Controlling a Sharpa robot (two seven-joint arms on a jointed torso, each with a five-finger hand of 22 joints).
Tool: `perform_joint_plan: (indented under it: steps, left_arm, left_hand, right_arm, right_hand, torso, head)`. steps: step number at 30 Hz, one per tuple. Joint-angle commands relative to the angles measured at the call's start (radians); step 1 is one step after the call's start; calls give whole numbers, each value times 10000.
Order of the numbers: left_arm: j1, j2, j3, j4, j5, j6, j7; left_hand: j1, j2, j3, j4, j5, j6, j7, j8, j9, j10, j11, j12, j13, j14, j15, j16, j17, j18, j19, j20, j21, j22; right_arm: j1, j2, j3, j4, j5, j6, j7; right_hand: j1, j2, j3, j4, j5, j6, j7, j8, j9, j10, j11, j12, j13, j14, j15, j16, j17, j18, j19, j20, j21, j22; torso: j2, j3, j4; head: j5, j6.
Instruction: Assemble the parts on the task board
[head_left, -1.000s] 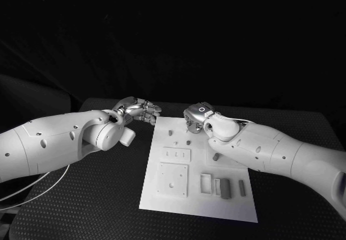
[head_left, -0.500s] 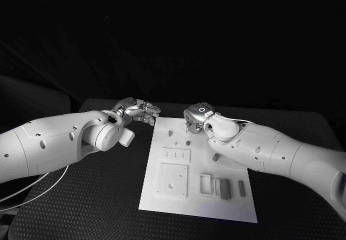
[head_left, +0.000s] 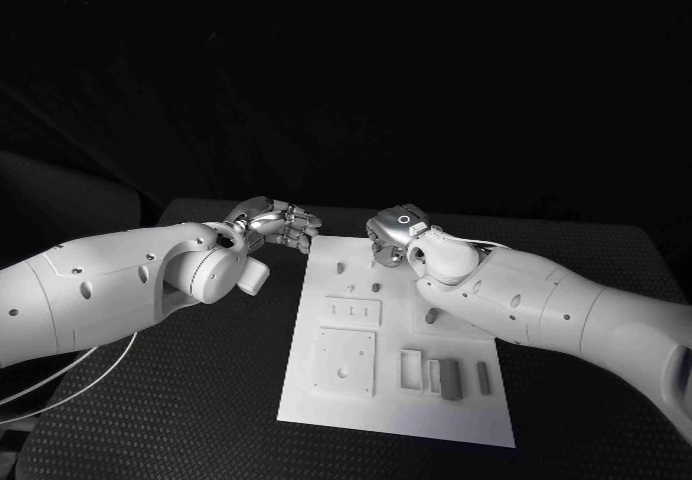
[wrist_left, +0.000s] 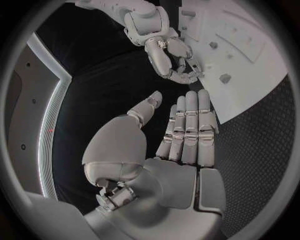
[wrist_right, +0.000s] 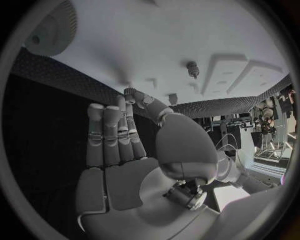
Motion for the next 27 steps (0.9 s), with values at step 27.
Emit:
perform_joint_plan:
  steps: [27]
  left_arm:
    - [15, -17, 4, 32, 23, 115, 44]
  left_hand:
    - [-74, -23, -49, 3, -9, -38, 58, -65, 27, -59, 42, -64, 22, -60, -9, -72, 32, 113, -19, -69, -79, 19]
  right_arm:
    - [5, -9, 7, 62, 162, 371, 145]
  right_hand:
    - [17, -117, 77, 14, 27, -8, 62, -82, 21, -49, 57, -83, 33, 26, -6, 68, -24, 453, -24, -65, 28, 160]
  torso:
    - [7, -9, -19]
  head:
    - [-72, -8]
